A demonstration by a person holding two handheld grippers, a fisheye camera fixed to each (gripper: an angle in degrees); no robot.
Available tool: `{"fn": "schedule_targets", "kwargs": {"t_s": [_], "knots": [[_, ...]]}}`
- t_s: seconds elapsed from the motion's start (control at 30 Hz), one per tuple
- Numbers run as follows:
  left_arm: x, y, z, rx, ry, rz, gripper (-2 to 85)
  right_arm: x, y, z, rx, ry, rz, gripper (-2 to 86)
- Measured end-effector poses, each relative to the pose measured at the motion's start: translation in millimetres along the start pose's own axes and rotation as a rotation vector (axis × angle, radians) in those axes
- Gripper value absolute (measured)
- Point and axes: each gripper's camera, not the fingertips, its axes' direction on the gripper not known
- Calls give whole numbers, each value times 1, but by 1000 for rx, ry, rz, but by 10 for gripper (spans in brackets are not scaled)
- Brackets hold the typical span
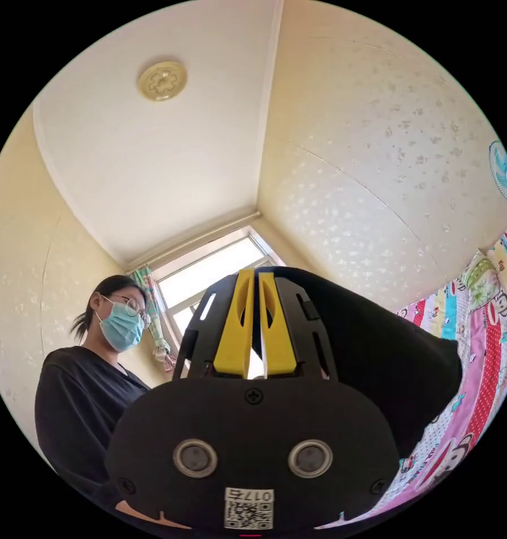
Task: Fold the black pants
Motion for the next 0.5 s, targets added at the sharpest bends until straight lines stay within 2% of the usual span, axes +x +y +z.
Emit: {"fn": "schedule_targets", "kwargs": {"t_s": [0.17,0.27,0.33,0.37,0.5], "knots": [[-12,1,-15,46,32,-17,-10,14,68,-16,88,146,213,10],[-25,9,-25,87,57,-56,-10,36,118,-45,37,410,420,11],[-33,13,-32,104,80,-73,-10,63,150,-59,-209,699,616,13],[-38,14,-37,116,85,-82,-10,68,157,-60,-274,761,651,13],[-49,14,-50,130,12,-122,-10,71,166,1,-597,791,603,32]]}}
